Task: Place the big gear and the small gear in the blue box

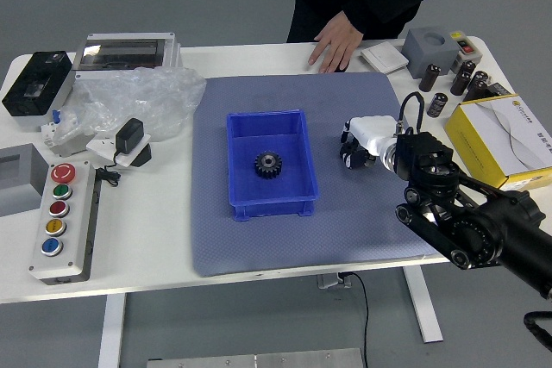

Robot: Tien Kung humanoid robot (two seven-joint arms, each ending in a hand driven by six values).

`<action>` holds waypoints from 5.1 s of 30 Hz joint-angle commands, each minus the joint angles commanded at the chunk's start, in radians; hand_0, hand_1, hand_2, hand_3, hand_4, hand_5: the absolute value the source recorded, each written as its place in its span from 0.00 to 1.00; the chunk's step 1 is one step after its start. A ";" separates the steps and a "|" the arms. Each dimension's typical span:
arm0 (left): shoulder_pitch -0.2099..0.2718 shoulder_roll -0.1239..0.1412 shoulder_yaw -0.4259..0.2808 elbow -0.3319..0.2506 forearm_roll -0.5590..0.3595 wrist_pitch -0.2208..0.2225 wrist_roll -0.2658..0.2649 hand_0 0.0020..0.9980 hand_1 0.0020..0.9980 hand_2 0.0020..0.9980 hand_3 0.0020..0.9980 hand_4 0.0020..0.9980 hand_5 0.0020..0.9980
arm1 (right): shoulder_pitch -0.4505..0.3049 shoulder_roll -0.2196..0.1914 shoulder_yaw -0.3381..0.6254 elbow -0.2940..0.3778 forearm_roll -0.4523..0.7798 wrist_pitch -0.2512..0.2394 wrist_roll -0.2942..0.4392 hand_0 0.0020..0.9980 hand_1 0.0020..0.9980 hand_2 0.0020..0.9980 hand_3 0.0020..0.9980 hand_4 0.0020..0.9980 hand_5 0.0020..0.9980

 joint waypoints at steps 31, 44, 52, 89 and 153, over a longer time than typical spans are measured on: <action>0.000 0.001 -0.001 0.000 -0.004 0.000 -0.001 0.80 0.82 0.81 0.84 0.66 0.26 | 0.001 -0.013 0.027 0.022 -0.010 0.002 -0.025 0.40 0.45 0.47 0.58 0.51 0.22; 0.000 0.001 -0.002 0.000 -0.003 0.000 -0.001 0.80 0.82 0.81 0.84 0.66 0.26 | -0.003 -0.018 0.054 0.037 -0.001 0.030 -0.030 0.45 0.53 0.61 0.74 0.70 0.39; -0.001 0.000 -0.003 0.000 -0.002 0.000 -0.001 0.80 0.82 0.81 0.84 0.66 0.26 | -0.002 -0.016 0.069 0.042 0.009 0.074 -0.050 0.49 0.56 0.66 0.84 0.73 0.42; 0.000 -0.002 -0.003 0.000 0.004 -0.001 0.001 0.80 0.82 0.81 0.84 0.66 0.26 | 0.002 0.032 0.031 -0.029 -0.010 0.059 -0.063 0.43 0.50 0.55 0.64 0.67 0.36; -0.001 0.005 -0.004 0.000 -0.003 0.000 -0.002 0.80 0.82 0.81 0.84 0.66 0.26 | -0.056 -0.007 0.233 0.319 -0.065 0.037 -0.104 0.38 0.41 0.43 0.56 0.49 0.25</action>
